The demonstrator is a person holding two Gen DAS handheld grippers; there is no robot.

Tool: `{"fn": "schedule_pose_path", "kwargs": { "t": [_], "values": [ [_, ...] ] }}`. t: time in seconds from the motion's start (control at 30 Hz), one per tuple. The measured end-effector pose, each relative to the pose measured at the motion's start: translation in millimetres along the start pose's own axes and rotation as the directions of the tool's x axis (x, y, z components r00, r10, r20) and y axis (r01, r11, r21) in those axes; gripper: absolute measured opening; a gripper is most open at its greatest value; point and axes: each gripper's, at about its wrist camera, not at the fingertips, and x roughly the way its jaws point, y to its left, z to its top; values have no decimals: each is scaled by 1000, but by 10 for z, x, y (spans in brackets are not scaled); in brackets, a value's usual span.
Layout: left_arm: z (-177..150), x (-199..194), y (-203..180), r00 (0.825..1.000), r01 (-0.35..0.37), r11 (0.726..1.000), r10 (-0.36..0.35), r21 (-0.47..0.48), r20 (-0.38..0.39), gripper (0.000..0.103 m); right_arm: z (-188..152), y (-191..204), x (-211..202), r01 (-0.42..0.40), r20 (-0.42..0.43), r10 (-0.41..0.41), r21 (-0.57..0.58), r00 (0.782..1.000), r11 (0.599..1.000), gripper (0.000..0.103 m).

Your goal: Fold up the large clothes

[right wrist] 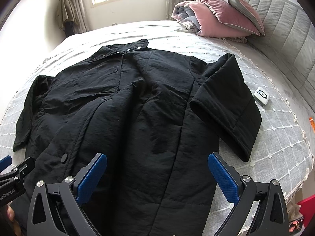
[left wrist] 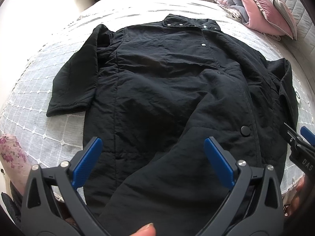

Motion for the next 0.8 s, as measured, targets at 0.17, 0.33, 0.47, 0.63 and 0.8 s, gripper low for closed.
{"fn": "schedule_pose_path", "kwargs": {
  "t": [0.17,0.33,0.47,0.63,0.8],
  "values": [
    [-2,-1,-1,1000,-1,1000,1,-1,0,103,-1,-1,2,0,0,0,1,1000,1000,103],
    [0,0,1,1000,-1,1000,1,0,0,102,-5,-1,3,1,-2,-1,0,1000,1000,103],
    [0,1,3,1000,0,1000,0,-1,0,103,-10,7,12,1,-5,-1,-5,1000,1000,103],
    [-2,1,10,1000,-1,1000,1,-1,0,103,-6,26,16,4,-8,-4,-10,1000,1000,103],
    [-5,-9,30,1000,12,1000,-12,0,0,103,0,13,16,-22,-12,22,0,1000,1000,103]
  ]
}}
